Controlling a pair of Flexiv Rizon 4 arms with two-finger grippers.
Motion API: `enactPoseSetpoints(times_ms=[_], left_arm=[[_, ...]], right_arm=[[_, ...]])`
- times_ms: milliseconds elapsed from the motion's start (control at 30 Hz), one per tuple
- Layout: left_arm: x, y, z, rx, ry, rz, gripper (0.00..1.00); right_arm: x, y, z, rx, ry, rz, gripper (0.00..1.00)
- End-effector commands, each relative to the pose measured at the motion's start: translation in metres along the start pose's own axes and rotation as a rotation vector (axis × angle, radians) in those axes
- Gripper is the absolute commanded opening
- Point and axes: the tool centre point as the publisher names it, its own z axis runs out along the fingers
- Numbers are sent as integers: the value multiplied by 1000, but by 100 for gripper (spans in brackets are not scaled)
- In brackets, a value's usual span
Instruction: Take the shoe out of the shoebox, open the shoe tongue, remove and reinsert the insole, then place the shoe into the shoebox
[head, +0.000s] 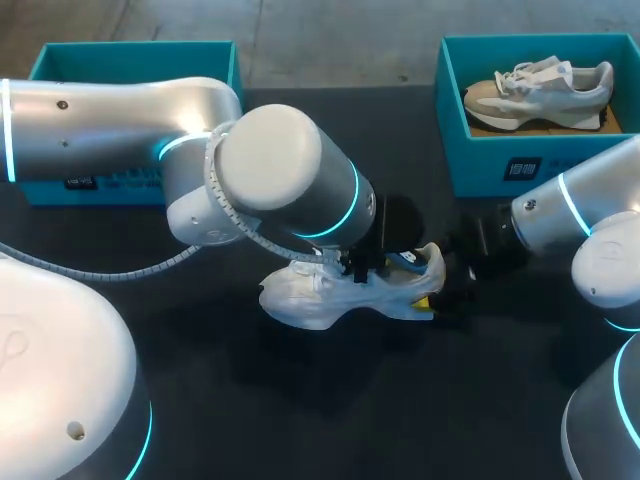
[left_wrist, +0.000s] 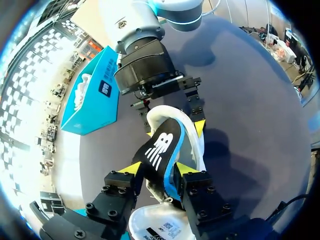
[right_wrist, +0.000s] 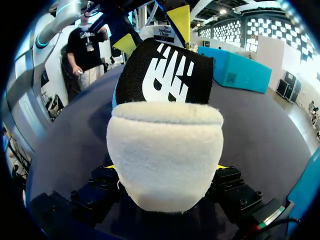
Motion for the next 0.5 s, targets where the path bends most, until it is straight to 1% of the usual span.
enactPoseSetpoints(times_ms=[33,67,100,333,500], left_arm=[[0,0,1,4,5,-2,16],[0,0,1,5,6,-3,7],[0,0,1,7,9,-3,0],[0,0,1,13,17,-9,0],[-5,0,-8,58,61,-43,0]], right_arm=[[-1,1,2,2,-1,0,0],[-1,1,2,2,-1,0,0],[-1,1,2,2,-1,0,0],[-1,1,2,2,-1,0,0],[-1,1,2,2,-1,0,0]])
